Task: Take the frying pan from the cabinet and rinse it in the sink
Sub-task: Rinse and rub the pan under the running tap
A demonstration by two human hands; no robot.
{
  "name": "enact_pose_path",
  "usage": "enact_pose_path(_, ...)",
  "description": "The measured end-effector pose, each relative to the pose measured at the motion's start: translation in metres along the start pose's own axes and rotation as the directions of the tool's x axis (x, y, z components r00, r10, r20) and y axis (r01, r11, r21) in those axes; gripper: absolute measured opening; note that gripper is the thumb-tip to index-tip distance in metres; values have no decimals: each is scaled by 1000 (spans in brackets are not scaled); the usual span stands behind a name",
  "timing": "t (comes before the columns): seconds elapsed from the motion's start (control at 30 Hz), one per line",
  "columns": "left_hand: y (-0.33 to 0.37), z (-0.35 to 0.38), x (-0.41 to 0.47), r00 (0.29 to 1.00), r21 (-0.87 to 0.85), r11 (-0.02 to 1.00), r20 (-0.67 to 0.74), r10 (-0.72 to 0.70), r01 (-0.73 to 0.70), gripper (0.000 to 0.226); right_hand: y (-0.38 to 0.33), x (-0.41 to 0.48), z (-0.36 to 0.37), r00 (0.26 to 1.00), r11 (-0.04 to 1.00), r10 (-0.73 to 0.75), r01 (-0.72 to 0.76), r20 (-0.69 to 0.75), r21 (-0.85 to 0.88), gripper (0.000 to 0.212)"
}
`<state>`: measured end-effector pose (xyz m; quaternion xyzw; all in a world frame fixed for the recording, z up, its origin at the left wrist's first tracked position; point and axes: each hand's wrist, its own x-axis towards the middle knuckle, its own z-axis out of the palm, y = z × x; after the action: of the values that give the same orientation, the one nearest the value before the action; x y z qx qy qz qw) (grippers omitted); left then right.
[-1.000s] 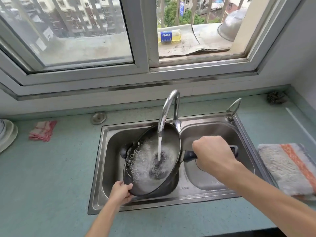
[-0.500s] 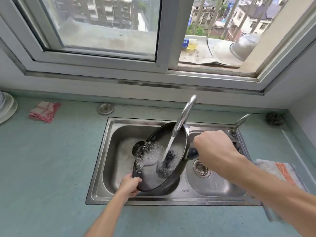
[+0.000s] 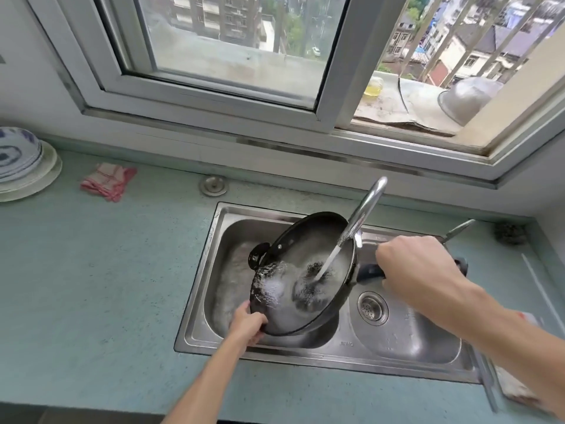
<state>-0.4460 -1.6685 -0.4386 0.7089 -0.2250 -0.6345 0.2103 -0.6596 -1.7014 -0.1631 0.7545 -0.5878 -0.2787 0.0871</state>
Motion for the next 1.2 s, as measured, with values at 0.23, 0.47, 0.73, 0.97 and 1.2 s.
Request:
enact_pose_path(0.23,30,-58,-5,972,-84,994,-230,55,-76,68,13,-13,67,996,967,84,-87,24,240,24)
enact_pose_path(0.47,105,-85,-31,927,149,966,-284,246,-210,13,-22,-39,134,978,887,112,-179,178,426,23)
enact_pose_path(0.73,155,-57,-42,921,460,869,-230,314,-181,12,-66,-70,201,991,806,129,-91,-24,585,31)
enact_pose_path(0.97,199,-19,-51,926,747,657,-172,337,-100,18,-95,-83,230,963,698,249,-104,-103,708,35)
enact_pose_path(1.2,183,-11,-34,837,788,578,-158,523,-213,48,-107,-88,233,935,431,242,-342,258,835,43)
